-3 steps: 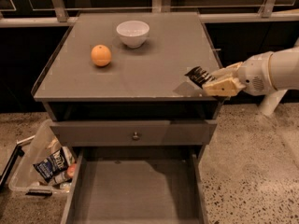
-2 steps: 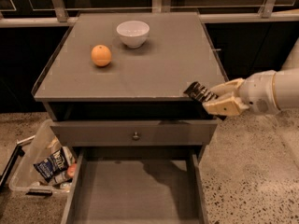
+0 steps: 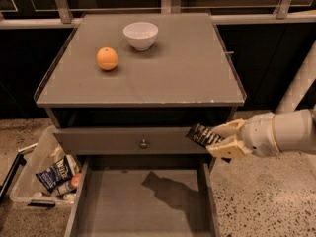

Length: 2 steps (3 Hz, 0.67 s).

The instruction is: Place rxbar chocolate into middle drawer

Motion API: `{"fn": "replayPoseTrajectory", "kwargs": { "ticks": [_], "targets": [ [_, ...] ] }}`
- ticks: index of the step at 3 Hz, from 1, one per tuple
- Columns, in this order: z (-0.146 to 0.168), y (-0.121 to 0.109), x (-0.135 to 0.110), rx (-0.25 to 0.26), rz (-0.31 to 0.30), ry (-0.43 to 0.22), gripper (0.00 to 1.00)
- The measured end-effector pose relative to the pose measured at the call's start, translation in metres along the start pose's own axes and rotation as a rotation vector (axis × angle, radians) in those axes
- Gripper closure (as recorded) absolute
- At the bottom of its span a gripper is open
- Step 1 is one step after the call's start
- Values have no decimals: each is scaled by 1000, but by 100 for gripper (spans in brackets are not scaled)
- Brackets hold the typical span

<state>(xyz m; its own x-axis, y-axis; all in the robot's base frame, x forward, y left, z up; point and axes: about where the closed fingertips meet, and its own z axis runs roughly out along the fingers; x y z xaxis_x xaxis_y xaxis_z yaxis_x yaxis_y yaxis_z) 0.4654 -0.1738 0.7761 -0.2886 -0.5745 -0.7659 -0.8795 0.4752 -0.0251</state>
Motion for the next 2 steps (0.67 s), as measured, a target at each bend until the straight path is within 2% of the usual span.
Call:
{"fn": "replayPoseTrajectory", "kwargs": {
  "ticks": [1,2],
  "targets": [
    [25,12,29,-13,53,28,100],
    [27,13,31,-14,55,30,100]
  ]
}}
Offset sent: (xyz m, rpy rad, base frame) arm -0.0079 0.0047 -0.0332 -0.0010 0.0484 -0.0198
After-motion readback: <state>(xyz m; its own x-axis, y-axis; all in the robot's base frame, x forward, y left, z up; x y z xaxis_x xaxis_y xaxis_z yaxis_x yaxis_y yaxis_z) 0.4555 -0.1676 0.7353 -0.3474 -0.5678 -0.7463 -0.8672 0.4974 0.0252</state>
